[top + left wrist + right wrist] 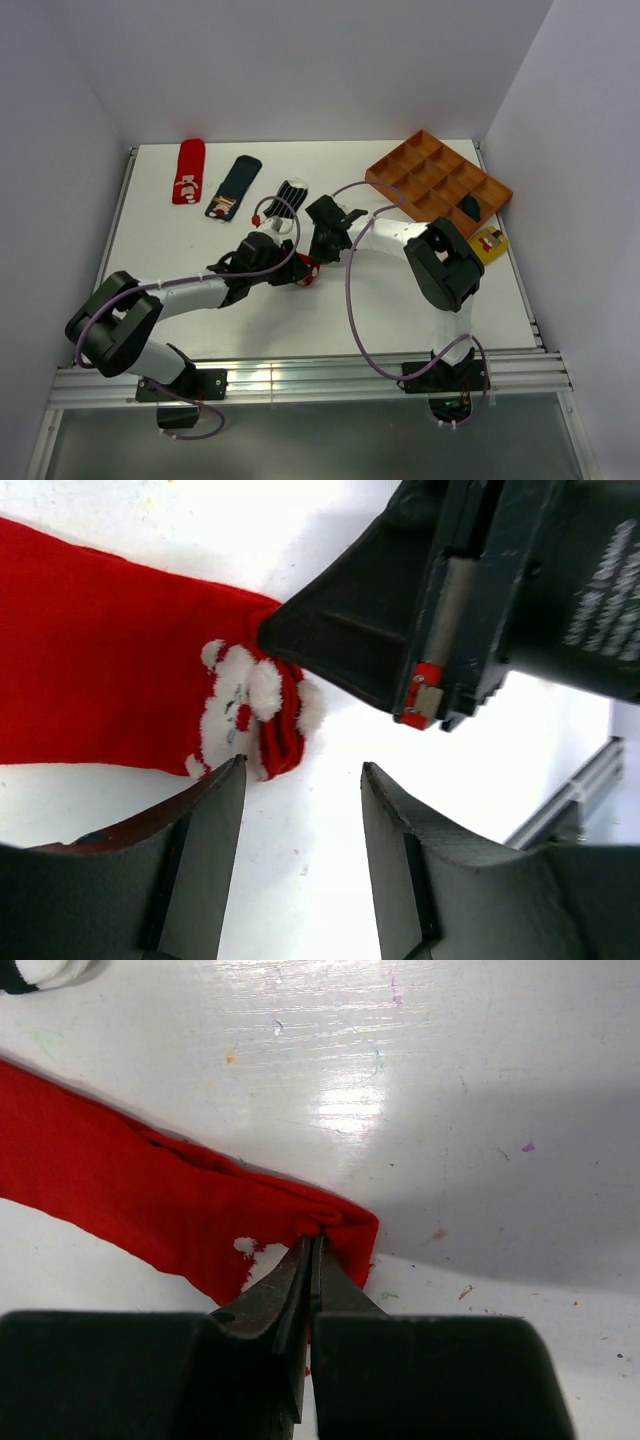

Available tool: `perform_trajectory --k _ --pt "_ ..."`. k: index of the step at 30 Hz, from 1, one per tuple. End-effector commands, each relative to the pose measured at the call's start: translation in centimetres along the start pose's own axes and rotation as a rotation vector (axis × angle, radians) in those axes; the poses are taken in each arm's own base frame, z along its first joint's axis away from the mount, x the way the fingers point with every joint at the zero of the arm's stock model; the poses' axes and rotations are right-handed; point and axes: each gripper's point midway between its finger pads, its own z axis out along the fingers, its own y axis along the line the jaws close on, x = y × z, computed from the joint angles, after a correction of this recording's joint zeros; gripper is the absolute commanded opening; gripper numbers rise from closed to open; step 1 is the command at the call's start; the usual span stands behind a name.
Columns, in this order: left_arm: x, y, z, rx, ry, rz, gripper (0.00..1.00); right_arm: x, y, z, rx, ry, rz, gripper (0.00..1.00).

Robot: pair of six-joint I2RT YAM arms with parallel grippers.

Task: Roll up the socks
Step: Roll the sock at the center of the board.

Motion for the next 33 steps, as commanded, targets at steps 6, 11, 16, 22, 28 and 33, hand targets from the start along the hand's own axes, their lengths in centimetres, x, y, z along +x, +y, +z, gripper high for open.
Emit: perform_trajectory --k 6,11,16,22,28,33 --pt "-0.6 -0.2 1.8 -0.102 -0.059 0.167 0.49 1.4 -2.2 2.0 0.099 0.032 -0.014 0.03" --pt "-0.2 -0.1 2.8 -0.118 -0.043 0.178 0.4 1.4 -2.1 2.1 0.093 0.035 -0.015 0.03" --pt "0.6 1.3 3.4 -0.176 -0.02 0.147 0.25 1.5 -2.0 2.1 0.091 0.034 -0.016 0.03" --pt "1.6 3.9 3.4 -0.258 0.024 0.061 0.01 1.3 -1.5 1.5 0.062 0.027 -0.017 0.03" --pt "2.5 5.6 2.9 -0.257 0.066 -0.04 0.0 0.7 1.2 -0.4 -0.101 -0.009 -0.023 0.08" --pt "3.1 6.0 2.8 -0.244 0.088 -0.076 0.0 0.1 2.2 -1.8 -0.193 -0.065 -0.025 0.11"
